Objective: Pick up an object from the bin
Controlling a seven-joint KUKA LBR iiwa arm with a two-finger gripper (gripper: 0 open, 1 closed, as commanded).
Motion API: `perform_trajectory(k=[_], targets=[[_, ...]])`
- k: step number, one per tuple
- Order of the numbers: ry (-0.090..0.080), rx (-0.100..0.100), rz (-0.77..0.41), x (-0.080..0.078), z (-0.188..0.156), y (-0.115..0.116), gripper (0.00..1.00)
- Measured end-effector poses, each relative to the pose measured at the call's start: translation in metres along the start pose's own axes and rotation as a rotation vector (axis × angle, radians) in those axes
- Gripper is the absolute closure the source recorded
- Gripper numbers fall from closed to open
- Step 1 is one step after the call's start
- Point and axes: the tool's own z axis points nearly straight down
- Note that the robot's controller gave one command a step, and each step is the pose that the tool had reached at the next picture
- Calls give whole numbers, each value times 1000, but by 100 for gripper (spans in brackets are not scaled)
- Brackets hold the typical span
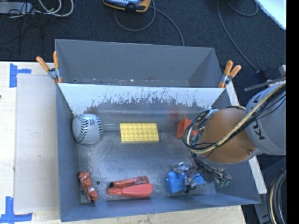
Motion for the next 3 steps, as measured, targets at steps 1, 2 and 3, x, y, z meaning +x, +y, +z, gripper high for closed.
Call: perform_trajectory(k=[1, 2, 3], targets=[[0, 0, -1, 0, 0, 0, 100], [0, 0, -1, 0, -1, 0, 100], [0, 0, -2, 0, -2, 0, 100]])
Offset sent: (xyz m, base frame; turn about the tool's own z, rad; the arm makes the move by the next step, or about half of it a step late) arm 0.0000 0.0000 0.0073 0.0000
